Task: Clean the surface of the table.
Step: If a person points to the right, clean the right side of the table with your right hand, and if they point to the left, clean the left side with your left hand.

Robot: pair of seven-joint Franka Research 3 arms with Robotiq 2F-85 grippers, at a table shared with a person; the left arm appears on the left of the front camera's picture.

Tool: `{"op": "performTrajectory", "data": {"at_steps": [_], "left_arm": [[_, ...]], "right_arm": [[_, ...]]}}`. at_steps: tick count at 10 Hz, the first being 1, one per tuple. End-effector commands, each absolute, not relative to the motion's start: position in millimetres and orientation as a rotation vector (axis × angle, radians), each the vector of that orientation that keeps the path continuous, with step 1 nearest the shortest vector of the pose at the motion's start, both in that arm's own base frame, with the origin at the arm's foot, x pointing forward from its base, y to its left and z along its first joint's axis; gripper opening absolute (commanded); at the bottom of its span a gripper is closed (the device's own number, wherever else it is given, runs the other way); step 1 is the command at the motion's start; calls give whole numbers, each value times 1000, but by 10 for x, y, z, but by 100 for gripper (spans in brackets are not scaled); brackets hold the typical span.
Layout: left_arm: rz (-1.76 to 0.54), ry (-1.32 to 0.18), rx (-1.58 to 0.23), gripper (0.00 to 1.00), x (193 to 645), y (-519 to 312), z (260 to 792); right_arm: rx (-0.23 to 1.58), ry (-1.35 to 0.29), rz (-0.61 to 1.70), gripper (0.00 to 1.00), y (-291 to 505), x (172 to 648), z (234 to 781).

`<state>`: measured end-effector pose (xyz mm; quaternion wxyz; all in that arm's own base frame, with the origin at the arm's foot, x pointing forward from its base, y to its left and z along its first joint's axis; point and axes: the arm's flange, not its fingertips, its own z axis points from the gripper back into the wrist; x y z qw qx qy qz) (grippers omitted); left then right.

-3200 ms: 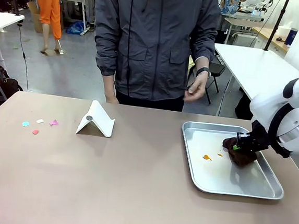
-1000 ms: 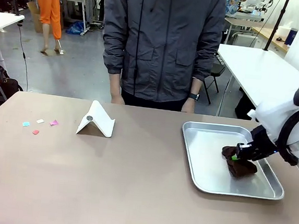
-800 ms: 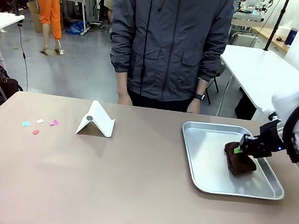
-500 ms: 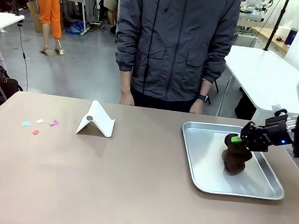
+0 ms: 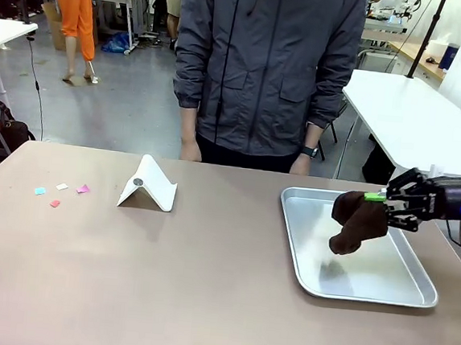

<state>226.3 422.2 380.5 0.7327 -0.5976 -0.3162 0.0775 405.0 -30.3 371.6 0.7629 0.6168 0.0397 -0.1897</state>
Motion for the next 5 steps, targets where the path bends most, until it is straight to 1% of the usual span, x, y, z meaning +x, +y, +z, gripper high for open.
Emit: {"op": "performTrajectory", "data": {"at_steps": [1,2,3,5], "left_arm": [[171,-700,-1318,22,2237,4214,3826],[171,-700,-1318,22,2237,4214,3826],[171,-700,-1318,22,2237,4214,3826],[171,-700,-1318,22,2237,4214,3826]], "right_arm": [[1482,260,-526,10,-500,3817,4103],[1517,311,-552,10,-591,3660,4259],[1531,326,-566,10,-742,3472,4392],[1561,348,-482,10,-1095,3169,4505]]}}
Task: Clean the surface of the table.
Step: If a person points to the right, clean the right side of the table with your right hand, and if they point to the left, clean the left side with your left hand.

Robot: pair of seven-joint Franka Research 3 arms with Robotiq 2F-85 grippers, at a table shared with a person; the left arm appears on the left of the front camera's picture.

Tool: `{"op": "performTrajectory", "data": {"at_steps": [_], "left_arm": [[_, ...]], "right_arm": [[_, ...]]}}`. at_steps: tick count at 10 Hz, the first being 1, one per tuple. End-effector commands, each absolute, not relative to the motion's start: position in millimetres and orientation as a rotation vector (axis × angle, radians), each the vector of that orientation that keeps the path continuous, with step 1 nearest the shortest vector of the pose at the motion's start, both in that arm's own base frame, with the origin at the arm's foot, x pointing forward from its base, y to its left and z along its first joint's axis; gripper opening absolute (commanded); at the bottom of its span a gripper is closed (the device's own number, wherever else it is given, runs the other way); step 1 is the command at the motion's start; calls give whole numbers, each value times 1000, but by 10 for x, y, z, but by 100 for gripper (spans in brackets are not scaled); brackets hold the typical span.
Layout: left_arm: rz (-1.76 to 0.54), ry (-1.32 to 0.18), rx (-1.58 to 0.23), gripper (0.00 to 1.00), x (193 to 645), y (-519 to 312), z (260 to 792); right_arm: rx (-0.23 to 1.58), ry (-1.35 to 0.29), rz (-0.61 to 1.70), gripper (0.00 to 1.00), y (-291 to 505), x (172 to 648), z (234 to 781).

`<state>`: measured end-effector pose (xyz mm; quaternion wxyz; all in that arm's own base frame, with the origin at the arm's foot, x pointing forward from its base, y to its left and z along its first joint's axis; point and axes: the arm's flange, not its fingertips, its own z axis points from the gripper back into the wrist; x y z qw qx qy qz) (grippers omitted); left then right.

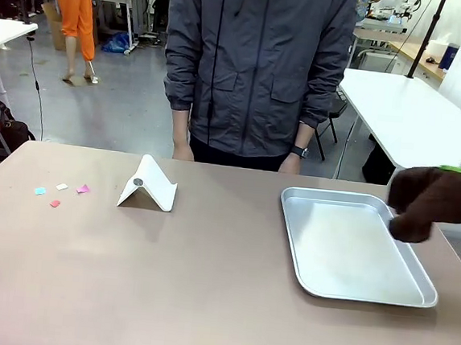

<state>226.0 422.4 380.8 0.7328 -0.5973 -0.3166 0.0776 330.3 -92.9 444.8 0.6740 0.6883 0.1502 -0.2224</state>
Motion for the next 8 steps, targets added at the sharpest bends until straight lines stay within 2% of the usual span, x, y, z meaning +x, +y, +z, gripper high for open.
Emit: {"op": "performTrajectory", "data": {"at_steps": [1,5,7,8], "left_arm": [[171,-700,-1318,22,2237,4214,3826],[171,-700,-1318,22,2237,4214,3826],[171,-700,-1318,22,2237,4214,3826],[171,-700,-1318,22,2237,4214,3826]], "right_arm": [[1579,322,-467,10,-1262,3088,4499],[1596,126,-412,10,-1703,3003,4372],[1559,-13,-464,10,-1754,3100,4285],[1594,122,-442,10,-1683,2988,4365]]}}
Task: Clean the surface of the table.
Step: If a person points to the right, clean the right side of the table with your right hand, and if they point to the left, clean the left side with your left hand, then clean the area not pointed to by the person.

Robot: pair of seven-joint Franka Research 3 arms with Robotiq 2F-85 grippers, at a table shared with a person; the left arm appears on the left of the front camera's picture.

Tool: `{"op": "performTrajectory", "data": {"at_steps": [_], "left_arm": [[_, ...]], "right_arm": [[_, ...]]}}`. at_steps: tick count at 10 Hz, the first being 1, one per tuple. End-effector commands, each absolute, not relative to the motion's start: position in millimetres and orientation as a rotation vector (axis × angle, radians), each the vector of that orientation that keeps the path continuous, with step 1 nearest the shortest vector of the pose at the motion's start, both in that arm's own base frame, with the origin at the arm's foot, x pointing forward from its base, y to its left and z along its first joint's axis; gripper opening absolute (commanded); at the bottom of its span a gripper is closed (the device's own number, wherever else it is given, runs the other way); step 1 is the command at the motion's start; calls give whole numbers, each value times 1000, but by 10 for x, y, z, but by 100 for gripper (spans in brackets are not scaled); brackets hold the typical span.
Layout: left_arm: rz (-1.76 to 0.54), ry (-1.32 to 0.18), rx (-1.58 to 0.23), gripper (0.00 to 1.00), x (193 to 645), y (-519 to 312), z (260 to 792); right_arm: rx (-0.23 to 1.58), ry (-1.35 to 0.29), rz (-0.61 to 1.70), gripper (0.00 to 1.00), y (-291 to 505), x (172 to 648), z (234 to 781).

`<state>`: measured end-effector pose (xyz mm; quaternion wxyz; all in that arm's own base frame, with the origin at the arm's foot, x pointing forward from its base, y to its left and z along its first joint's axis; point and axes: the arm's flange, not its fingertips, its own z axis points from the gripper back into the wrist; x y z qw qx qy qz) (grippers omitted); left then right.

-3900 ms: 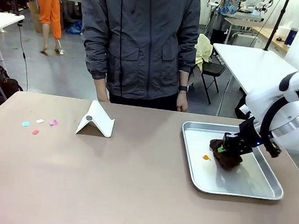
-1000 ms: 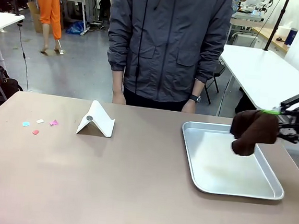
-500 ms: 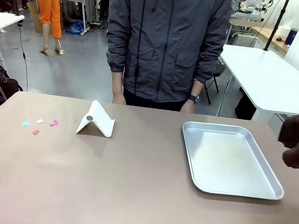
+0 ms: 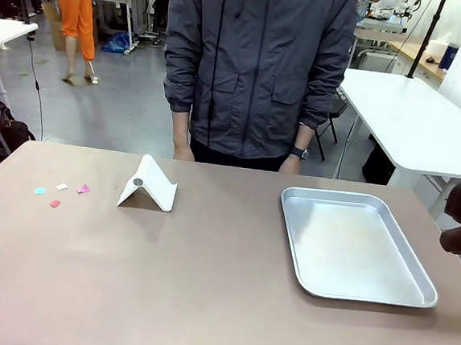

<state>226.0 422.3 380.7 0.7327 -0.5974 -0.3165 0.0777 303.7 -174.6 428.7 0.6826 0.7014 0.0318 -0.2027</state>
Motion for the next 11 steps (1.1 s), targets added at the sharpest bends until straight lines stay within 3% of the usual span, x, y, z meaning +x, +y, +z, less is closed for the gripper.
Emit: {"op": "performTrajectory", "data": {"at_steps": [1,11], "left_arm": [[171,-700,-1318,22,2237,4214,3826],[171,-700,-1318,22,2237,4214,3826]], "right_arm": [[1594,122,-442,10,-1683,2988,4365],[1594,122,-442,10,-1683,2988,4365]]}}
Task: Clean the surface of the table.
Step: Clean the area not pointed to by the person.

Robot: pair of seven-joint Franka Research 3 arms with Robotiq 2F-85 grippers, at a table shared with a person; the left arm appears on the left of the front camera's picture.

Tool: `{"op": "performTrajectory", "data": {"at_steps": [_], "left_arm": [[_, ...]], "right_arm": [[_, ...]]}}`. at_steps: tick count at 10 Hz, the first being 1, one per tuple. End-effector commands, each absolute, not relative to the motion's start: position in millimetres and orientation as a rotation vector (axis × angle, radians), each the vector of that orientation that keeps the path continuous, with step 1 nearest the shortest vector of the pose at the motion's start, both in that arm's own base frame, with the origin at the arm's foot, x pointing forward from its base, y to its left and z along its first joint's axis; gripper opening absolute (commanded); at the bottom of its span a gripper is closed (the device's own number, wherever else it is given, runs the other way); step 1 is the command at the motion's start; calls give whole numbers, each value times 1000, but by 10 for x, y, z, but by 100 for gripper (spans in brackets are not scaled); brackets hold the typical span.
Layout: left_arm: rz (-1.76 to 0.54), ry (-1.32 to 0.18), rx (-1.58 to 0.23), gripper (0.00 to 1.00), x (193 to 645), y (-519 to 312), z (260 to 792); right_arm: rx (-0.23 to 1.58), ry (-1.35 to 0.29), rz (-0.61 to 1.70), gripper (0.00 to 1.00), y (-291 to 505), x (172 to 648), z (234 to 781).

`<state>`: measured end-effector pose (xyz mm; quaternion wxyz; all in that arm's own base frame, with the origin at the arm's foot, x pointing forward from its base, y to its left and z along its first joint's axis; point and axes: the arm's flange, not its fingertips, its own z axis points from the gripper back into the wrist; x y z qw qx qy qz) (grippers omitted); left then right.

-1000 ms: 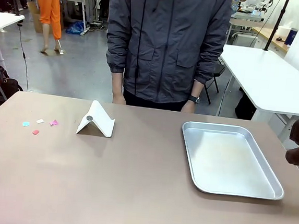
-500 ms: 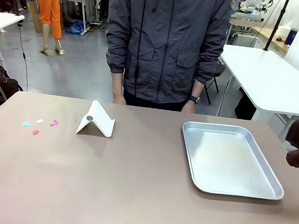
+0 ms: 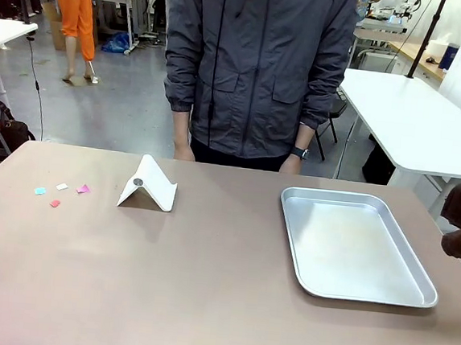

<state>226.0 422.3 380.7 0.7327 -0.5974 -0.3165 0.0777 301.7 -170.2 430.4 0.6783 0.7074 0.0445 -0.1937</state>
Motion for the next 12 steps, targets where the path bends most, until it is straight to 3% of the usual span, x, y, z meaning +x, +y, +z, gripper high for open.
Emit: {"op": "performTrajectory", "data": {"at_steps": [1,8,12], "left_arm": [[171,-700,-1318,22,2237,4214,3826],[171,-696,-1314,22,2260,4223,3807],[275,-642,-1126,22,2822,3572,4179]], "right_arm": [[1594,122,-442,10,-1683,2988,4365],[1594,122,-442,10,-1683,2988,4365],[1594,122,-442,10,-1683,2988,4365]]}}
